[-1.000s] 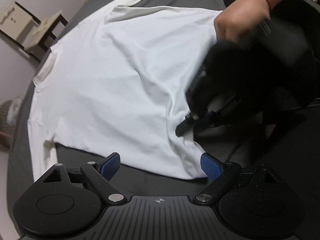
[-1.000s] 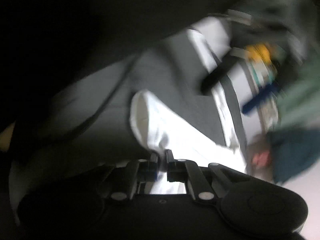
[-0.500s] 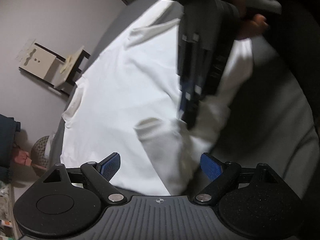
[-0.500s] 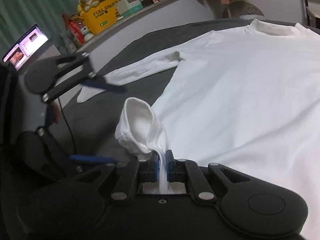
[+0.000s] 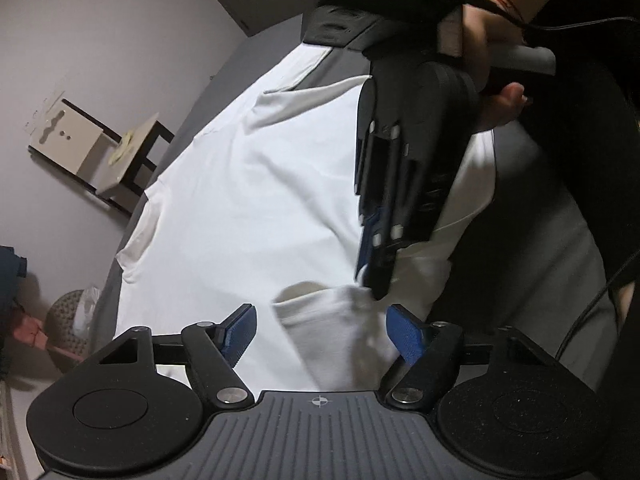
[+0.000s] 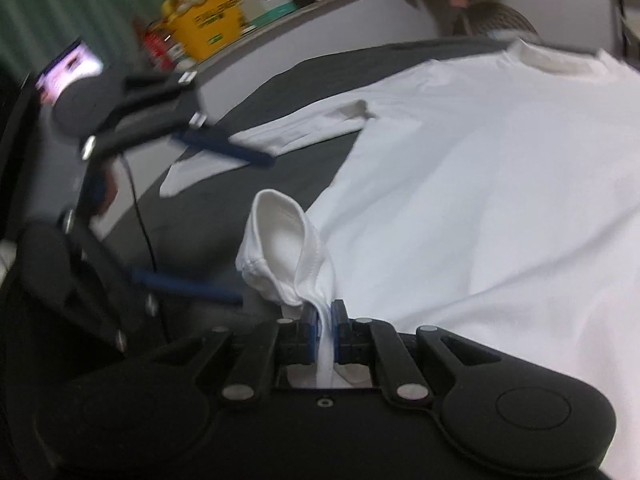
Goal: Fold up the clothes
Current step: 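Hold the cuff up with the right gripper while the left gripper grasps fabric beside it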
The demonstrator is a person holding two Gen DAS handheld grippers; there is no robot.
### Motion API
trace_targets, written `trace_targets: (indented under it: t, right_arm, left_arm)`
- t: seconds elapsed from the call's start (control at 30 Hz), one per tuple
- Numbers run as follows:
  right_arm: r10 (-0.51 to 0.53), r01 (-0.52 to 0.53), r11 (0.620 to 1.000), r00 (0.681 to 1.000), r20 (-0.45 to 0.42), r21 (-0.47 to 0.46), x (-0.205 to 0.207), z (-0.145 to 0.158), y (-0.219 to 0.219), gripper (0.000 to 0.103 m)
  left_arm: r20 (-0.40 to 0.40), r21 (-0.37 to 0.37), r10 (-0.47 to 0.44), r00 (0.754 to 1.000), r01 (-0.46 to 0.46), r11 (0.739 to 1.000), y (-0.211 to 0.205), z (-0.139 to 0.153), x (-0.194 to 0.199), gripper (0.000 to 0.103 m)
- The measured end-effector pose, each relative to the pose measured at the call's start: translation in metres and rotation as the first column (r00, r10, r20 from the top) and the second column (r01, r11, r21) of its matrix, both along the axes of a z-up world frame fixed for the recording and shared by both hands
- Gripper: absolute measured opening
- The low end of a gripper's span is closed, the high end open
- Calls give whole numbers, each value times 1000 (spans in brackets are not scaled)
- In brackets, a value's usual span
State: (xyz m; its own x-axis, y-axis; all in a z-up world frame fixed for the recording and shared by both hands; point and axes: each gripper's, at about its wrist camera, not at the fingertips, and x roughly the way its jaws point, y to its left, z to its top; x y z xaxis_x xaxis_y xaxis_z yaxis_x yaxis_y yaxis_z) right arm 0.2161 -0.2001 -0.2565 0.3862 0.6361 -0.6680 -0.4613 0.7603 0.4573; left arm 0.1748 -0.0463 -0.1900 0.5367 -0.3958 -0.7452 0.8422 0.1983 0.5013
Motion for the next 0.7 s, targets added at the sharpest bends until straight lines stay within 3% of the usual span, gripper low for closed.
trace_targets:
  t: [0.03,0.1,0.27,0.43,0.47,0.5,0.53,0.7]
  right_arm:
    - [-25,26,1000,999,-20,16,2,-2,-3,8]
    - [-70,72,997,996,-54,42,5,-5,-8,8]
    - [-107,114,990,991,-84,79,6,-10,-15,8]
    - [-77,82,994,995,-63,71,1,-9,-12,8]
    - [-71,74,995,996,-55,64,-1,-8,-11,8]
    - [-65,67,996,997,-47,55,-2,-7,-11,8]
    - [-60,62,997,997,-43,51,-3,-7,-11,8]
    - [-42,44,998,999,-33,55,-11,-5,-13,8]
  left_arm:
    - [6,7,3,1000,-3,1000,-2,-1,-1,66]
    - [19,20,9,1000,-9,1000,-6,-4,-4,45]
    - [31,23,46,998,-47,999,-15,-9,-3,44]
    - [-55,-39,117,992,-119,992,-11,-6,12,44]
    - [-79,-56,127,989,-132,990,-9,-5,16,40]
    - [-98,-69,138,985,-146,987,-6,-5,19,21]
    - [-116,-82,150,982,-160,984,-4,-4,22,15]
    - [-149,-103,143,978,-159,982,3,-5,28,14]
